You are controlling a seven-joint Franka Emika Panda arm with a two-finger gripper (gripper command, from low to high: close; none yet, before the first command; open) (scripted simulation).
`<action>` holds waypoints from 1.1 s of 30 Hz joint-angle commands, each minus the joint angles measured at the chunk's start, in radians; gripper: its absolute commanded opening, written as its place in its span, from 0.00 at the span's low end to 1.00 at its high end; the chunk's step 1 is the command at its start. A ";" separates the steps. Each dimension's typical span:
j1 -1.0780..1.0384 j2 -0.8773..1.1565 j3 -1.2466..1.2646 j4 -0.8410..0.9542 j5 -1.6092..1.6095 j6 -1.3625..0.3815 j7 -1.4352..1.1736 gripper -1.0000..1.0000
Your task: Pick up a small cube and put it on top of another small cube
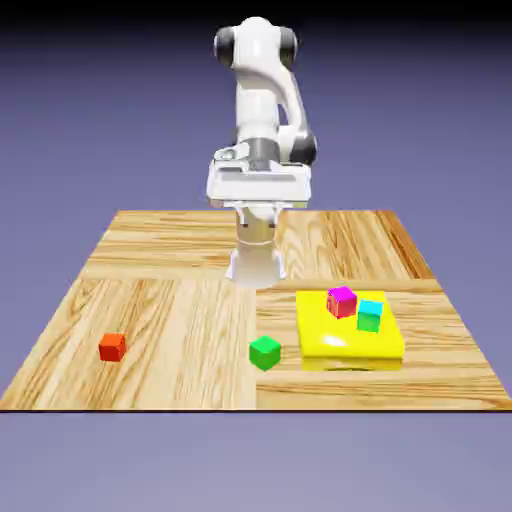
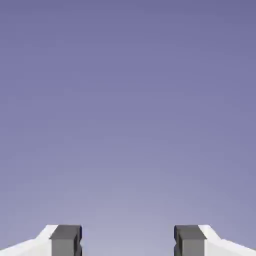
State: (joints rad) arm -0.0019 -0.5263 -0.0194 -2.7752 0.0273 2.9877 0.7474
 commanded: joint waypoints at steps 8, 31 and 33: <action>-0.092 0.290 -0.129 0.231 0.181 -0.327 0.043 0.50; -0.358 1.124 -0.499 0.895 0.703 -1.268 0.165 0.50; -0.381 1.196 -0.531 0.953 0.748 -1.350 0.176 0.50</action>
State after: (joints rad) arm -0.3831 0.6697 -0.5500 -1.8227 0.7751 1.6381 0.9230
